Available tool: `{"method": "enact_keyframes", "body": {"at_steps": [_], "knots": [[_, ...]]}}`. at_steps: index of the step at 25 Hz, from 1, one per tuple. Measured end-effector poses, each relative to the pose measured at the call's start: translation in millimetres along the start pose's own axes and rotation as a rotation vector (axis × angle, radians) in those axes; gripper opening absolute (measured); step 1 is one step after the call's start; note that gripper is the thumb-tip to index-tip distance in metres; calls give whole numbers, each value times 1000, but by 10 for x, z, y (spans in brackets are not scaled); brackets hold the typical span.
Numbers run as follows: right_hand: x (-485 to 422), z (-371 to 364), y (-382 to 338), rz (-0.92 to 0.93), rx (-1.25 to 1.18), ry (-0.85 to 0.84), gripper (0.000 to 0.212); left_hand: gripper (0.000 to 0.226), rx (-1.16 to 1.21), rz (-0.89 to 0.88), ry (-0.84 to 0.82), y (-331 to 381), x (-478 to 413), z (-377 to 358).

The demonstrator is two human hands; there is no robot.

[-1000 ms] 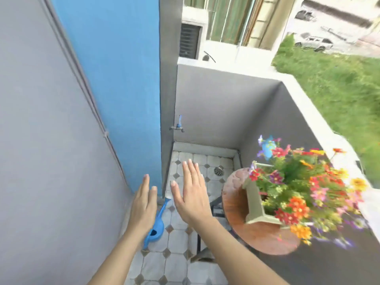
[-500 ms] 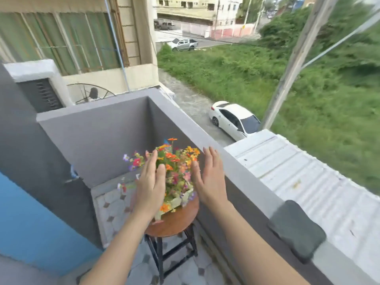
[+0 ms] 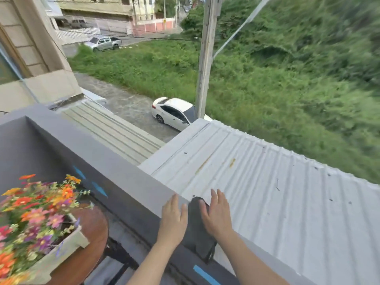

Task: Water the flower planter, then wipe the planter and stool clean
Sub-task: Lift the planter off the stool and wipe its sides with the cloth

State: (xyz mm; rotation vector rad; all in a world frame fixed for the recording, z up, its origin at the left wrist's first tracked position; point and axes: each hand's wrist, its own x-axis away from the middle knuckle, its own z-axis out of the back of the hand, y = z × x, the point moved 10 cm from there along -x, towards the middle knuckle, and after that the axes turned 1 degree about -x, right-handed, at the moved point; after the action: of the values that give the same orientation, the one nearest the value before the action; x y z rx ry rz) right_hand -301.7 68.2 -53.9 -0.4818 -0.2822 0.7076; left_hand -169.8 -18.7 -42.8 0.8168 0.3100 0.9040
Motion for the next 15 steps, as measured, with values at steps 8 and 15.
{"method": "enact_keyframes", "body": {"at_steps": [8,15], "knots": [[-7,-360,317,44,163,-182,138,54,-276,30,-2,-147,11,-438],[-89,-267,255,40,62,-178,42,28,-109,161,-206,-206,-92,-465]]}}
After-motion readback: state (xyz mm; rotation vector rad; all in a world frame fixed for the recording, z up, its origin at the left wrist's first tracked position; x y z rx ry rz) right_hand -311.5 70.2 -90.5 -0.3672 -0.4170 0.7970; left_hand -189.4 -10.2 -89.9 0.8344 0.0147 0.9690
